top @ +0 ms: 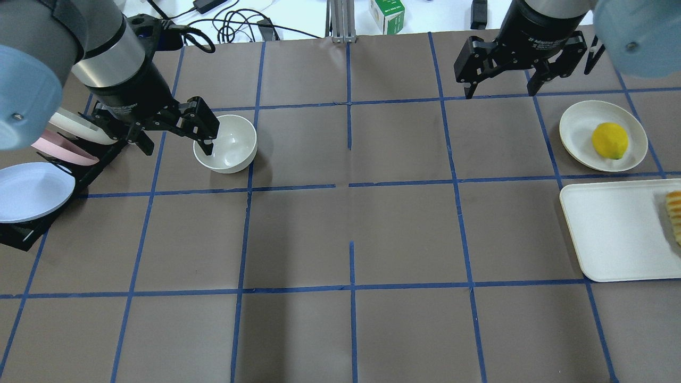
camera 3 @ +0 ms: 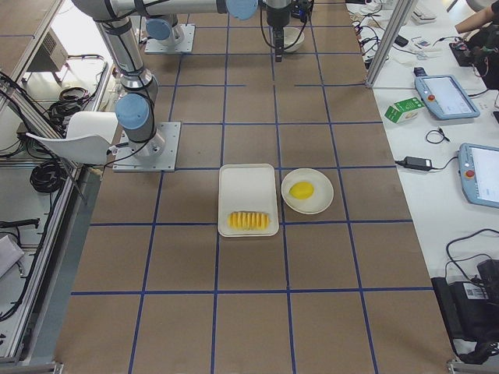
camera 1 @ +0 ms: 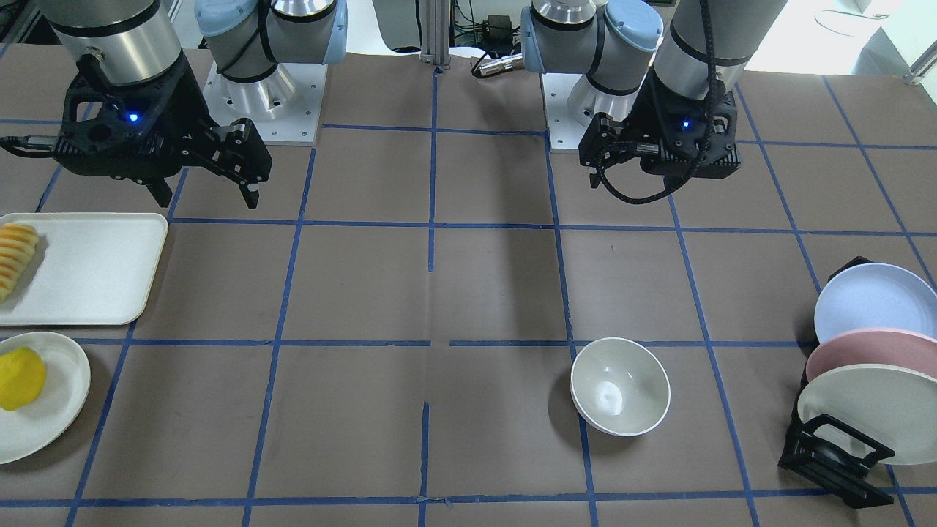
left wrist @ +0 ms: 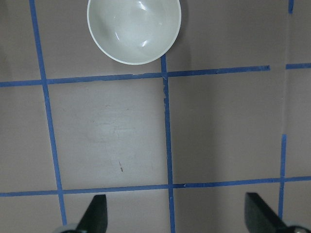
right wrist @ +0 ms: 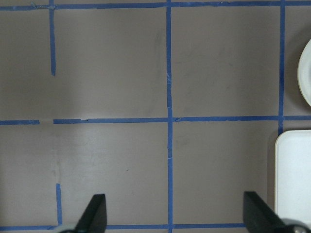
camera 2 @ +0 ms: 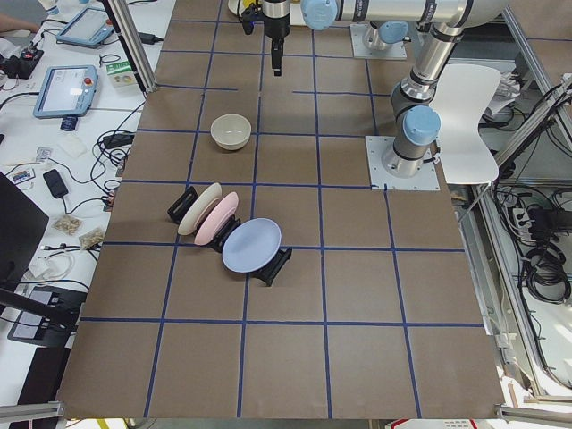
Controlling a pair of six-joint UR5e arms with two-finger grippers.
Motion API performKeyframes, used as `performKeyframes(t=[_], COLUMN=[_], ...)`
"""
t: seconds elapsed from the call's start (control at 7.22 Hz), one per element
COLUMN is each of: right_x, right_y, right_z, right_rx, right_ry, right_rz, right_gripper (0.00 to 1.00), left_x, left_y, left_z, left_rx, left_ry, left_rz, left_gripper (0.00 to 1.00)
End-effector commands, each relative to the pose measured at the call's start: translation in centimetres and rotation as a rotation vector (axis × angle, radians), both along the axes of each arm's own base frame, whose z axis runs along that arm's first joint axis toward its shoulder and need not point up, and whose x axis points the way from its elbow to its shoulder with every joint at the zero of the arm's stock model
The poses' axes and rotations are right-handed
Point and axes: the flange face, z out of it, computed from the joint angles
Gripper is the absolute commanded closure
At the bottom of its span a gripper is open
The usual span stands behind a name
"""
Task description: Place bowl and put lemon in it
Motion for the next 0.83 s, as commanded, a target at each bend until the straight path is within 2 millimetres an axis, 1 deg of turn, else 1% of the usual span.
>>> performKeyframes(t=[0.0, 0.14, 0.28, 0.42, 0.55, 0.69], right_x=[-0.4, -0.4, -1.0, -2.7, -6.2, -9.8], right_y=[-0.3, -0.3, -0.7, -1.2, -1.6, -2.1], right_z=[-0.4, -0.4, -0.5, -0.4, -0.1, 1.2], right_rx=[0.006, 0.006, 0.005, 0.003, 0.003, -0.026], right_ry=[-0.004, -0.003, -0.005, -0.003, -0.002, 0.005], right_rz=[-0.010, -0.007, -0.021, -0.044, -0.103, -0.136], right_gripper=[0.00, 0.00, 0.00, 0.00, 0.00, 0.00], left_x=[-0.2, -0.3, -0.4, -0.3, -0.1, 0.2], left_y=[0.5, 0.6, 0.7, 0.9, 1.3, 1.2], left_z=[0.7, 0.6, 0.8, 1.7, 1.3, 1.2], left_rx=[-0.014, -0.008, -0.014, -0.031, -0.017, -0.017], left_ry=[0.004, 0.001, 0.004, 0.000, -0.006, -0.028], left_rz=[-0.002, -0.007, -0.008, -0.005, -0.004, -0.005], left_gripper=[0.00, 0.00, 0.00, 0.00, 0.00, 0.00])
